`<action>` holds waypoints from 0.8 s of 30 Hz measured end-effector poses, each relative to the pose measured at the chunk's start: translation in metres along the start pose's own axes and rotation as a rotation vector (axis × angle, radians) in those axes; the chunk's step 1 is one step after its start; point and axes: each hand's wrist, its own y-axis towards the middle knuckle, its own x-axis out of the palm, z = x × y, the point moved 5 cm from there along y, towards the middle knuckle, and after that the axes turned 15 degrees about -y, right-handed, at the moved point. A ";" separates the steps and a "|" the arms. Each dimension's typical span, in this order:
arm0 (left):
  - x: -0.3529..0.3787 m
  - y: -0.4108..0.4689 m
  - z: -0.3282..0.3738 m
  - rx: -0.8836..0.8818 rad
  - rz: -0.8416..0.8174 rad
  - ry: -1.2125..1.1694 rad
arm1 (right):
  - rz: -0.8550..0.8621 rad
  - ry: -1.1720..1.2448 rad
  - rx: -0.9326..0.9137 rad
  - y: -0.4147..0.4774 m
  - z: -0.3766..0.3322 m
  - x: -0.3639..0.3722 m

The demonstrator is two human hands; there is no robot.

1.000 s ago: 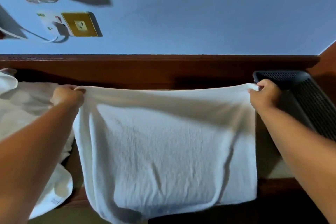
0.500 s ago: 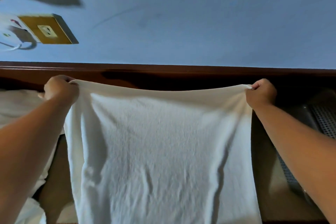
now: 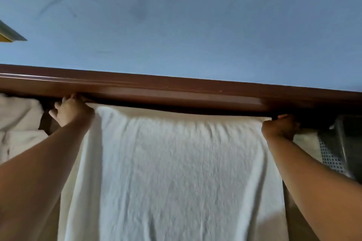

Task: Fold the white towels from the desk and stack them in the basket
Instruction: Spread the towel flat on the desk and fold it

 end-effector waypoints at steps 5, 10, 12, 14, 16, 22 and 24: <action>0.023 -0.051 -0.003 0.393 -0.013 0.039 | 0.285 -0.095 -0.302 -0.054 -0.019 0.020; 0.063 -0.199 -0.036 0.647 -0.340 -0.160 | 0.105 -0.153 -0.741 -0.165 0.016 0.065; 0.079 -0.256 -0.053 0.625 -0.485 -0.186 | -0.011 -0.139 -0.801 -0.201 0.046 0.083; 0.087 -0.303 -0.070 0.556 -0.591 -0.195 | -0.123 -0.161 -0.789 -0.227 0.084 0.094; 0.088 -0.343 -0.081 0.573 -0.700 -0.211 | -0.221 -0.209 -0.737 -0.245 0.127 0.097; 0.081 -0.404 -0.086 0.664 -0.896 -0.179 | -0.180 -0.173 -0.494 -0.274 0.260 0.085; 0.084 -0.419 -0.077 0.707 -0.948 -0.150 | -0.113 -0.117 -0.258 -0.275 0.301 0.082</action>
